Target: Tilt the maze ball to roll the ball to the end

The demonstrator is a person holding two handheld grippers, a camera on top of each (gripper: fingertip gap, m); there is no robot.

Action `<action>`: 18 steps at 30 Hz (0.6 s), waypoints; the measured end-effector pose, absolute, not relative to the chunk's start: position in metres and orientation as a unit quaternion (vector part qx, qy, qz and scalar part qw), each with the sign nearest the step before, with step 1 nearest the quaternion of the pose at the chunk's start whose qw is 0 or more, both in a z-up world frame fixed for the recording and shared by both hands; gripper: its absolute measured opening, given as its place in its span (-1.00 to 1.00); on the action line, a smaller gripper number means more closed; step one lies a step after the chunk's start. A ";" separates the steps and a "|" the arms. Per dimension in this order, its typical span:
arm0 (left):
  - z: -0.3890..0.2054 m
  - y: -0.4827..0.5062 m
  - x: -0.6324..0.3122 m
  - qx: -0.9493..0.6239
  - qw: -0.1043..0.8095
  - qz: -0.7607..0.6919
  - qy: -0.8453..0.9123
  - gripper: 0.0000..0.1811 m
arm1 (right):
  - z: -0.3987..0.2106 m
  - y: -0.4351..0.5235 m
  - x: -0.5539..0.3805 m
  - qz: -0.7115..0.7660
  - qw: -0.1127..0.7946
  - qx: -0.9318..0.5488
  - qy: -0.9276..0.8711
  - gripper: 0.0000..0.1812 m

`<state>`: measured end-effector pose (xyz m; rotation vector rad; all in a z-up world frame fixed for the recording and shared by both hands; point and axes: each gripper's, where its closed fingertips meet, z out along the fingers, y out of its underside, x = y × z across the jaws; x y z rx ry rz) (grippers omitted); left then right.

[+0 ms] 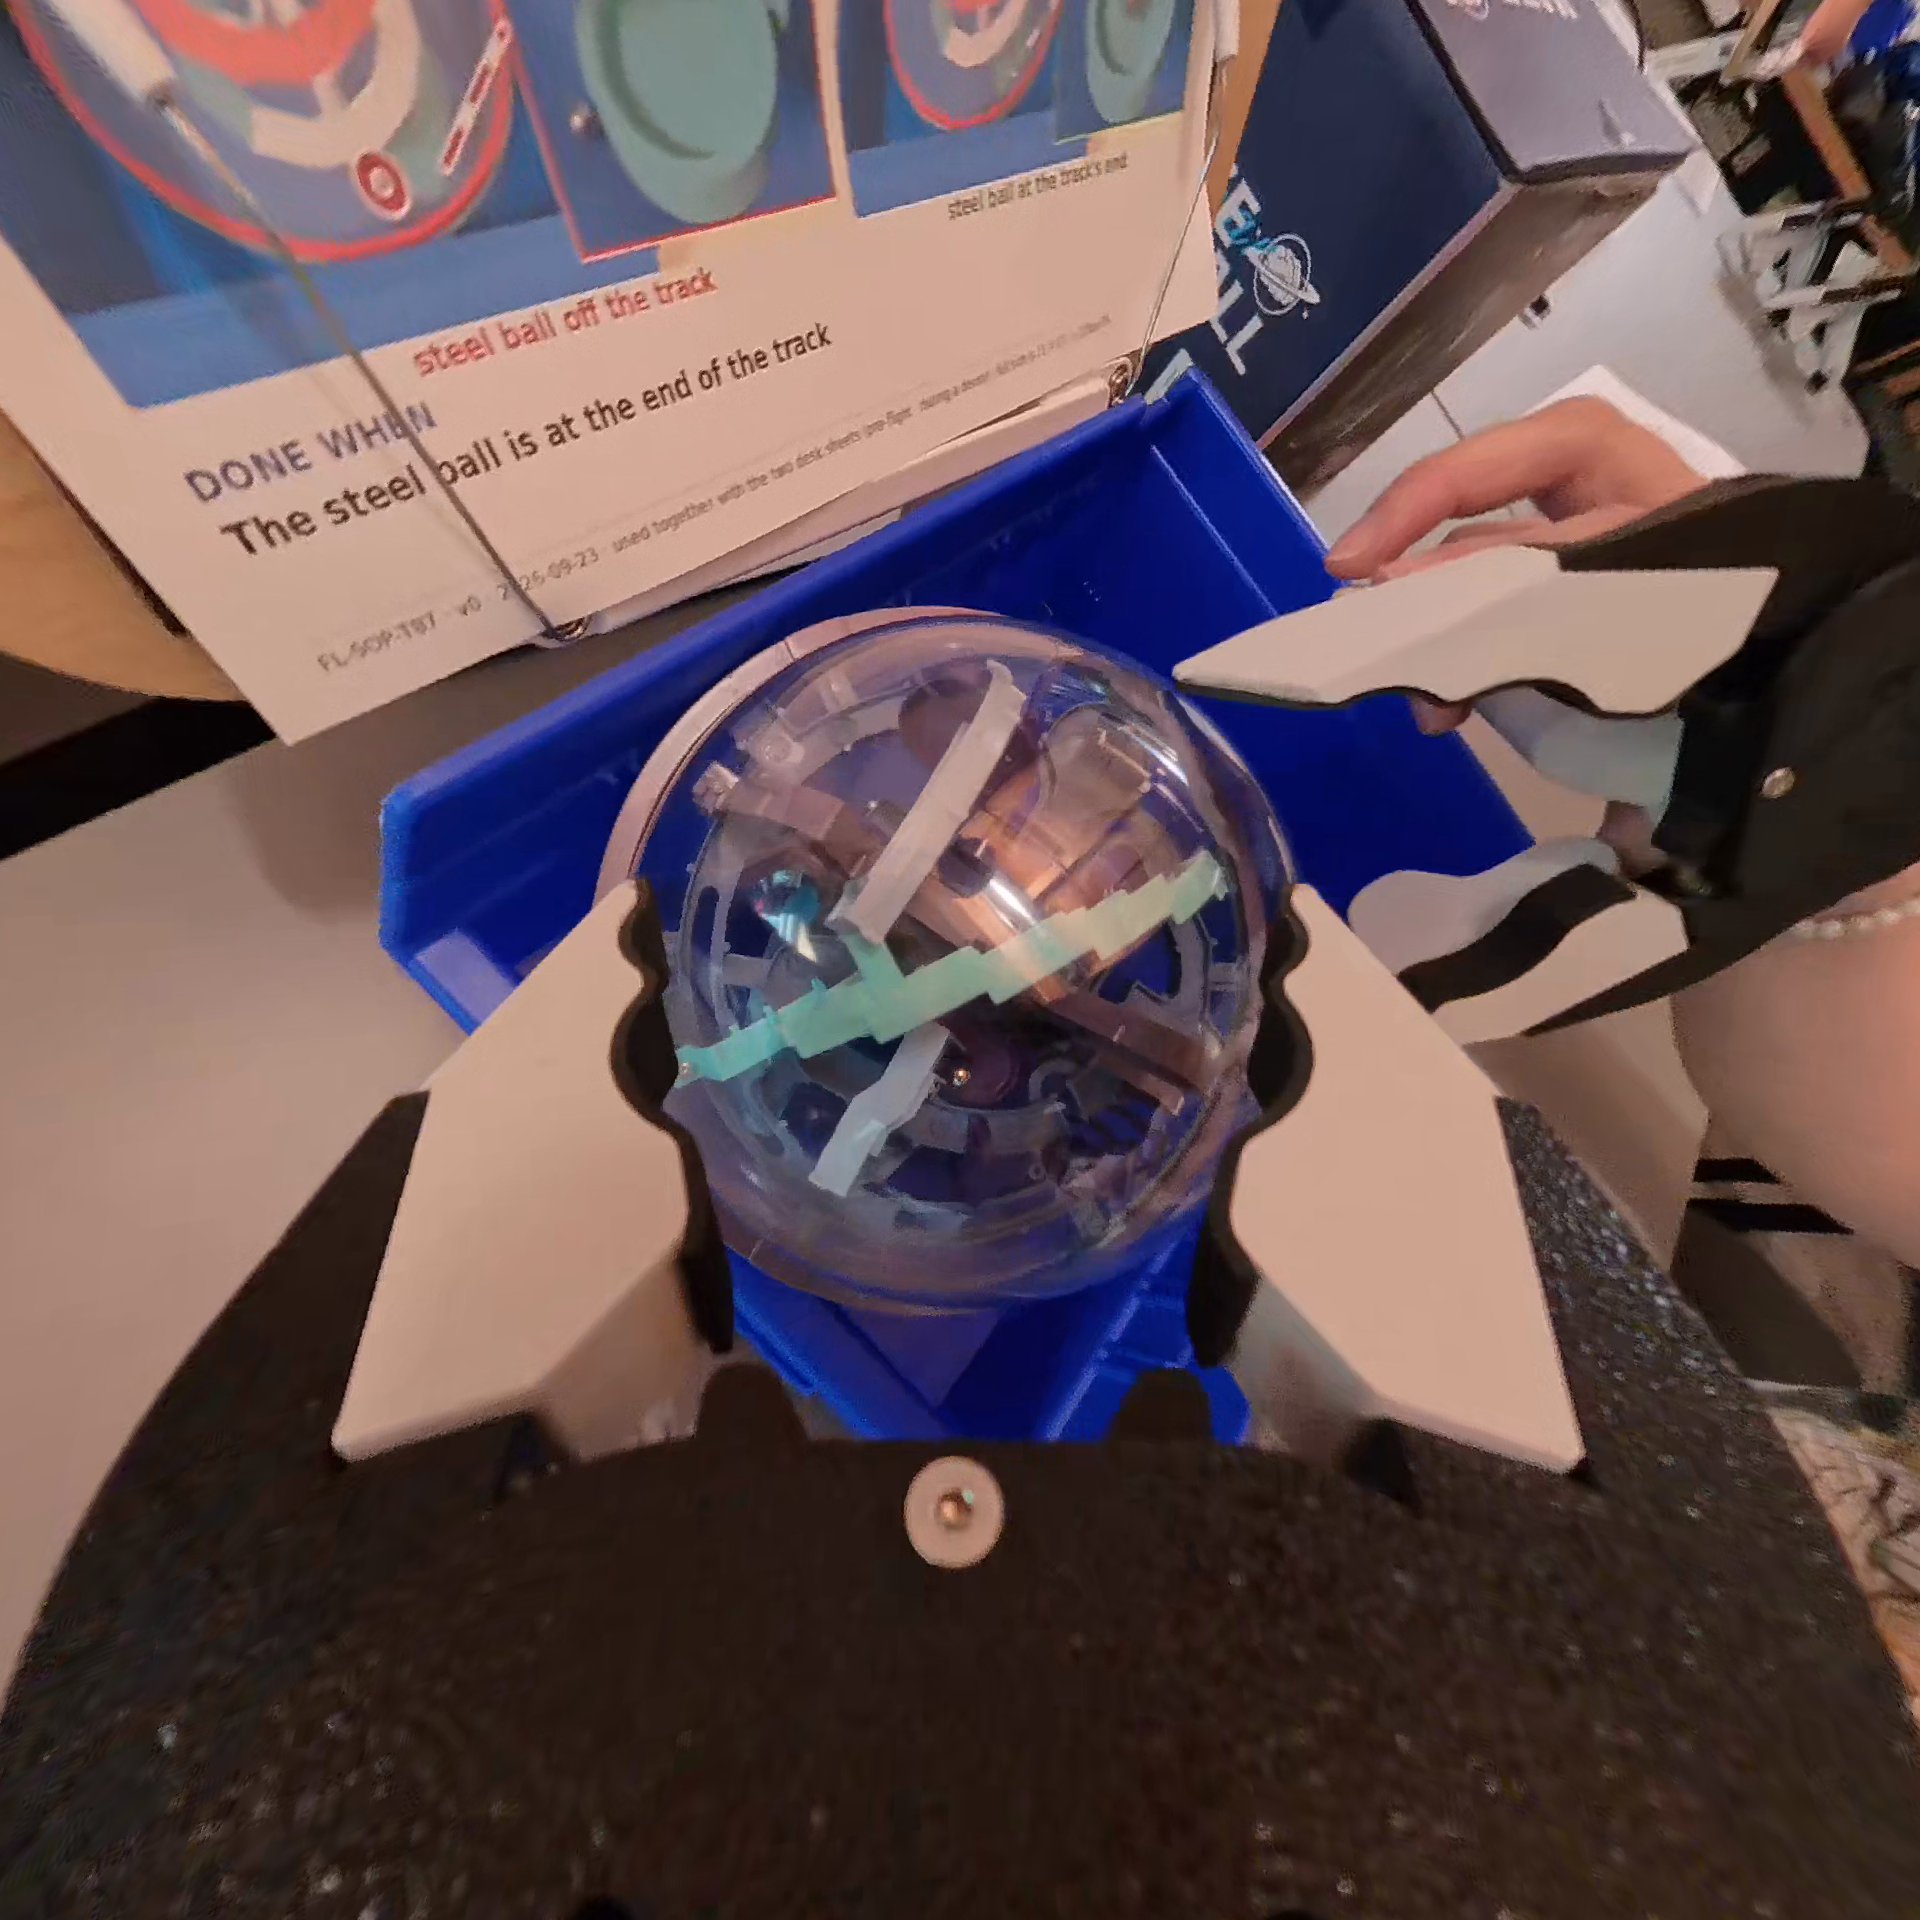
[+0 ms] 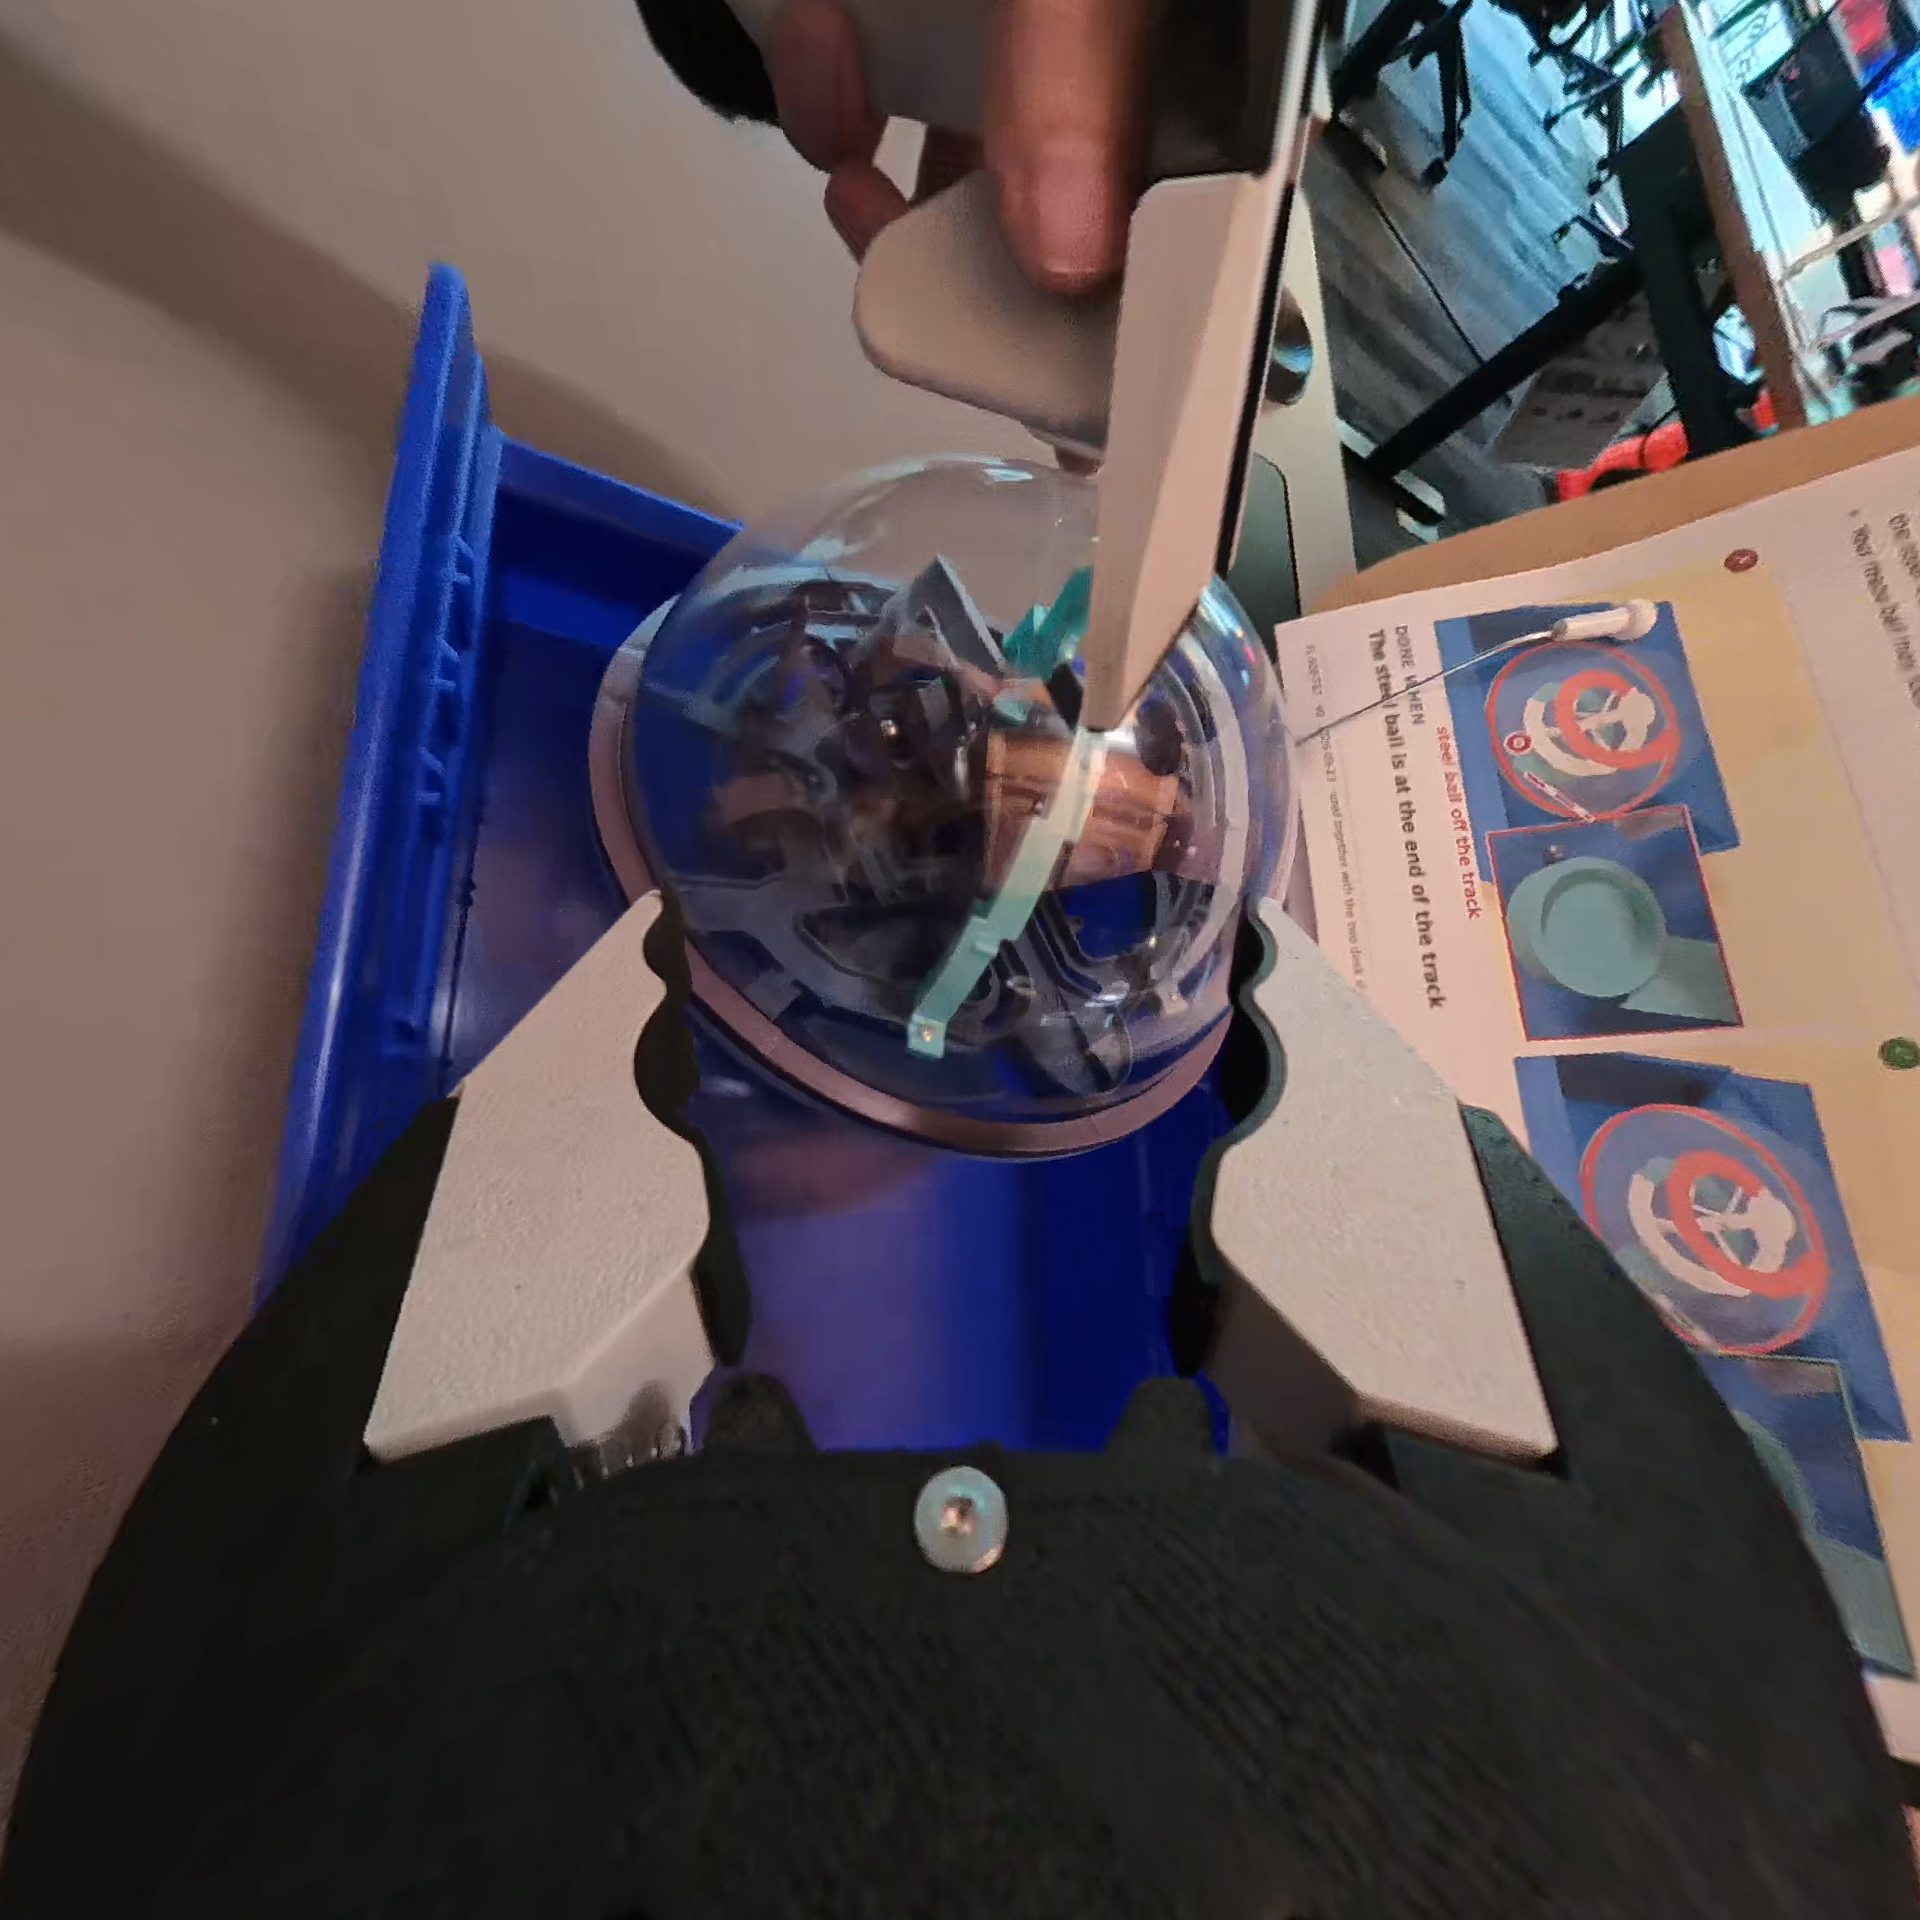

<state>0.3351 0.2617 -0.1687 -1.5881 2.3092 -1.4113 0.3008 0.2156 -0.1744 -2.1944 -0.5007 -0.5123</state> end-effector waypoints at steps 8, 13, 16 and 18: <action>-0.163 0.261 0.338 -0.482 0.021 -0.483 0.730 0.15 | -0.172 0.223 0.297 -0.205 0.417 -0.853 -0.238 0.17; -0.152 0.246 0.328 -0.339 0.119 -0.454 0.815 0.04 | -0.174 0.222 0.298 -0.201 0.423 -0.852 -0.234 0.19; -0.157 0.242 0.331 -0.354 0.109 -0.424 0.826 0.10 | -0.175 0.217 0.300 -0.210 0.416 -0.853 -0.235 0.17; -0.159 0.242 0.333 -0.370 0.094 -0.415 0.826 0.13 | -0.172 0.210 0.301 -0.233 0.415 -0.845 -0.245 0.09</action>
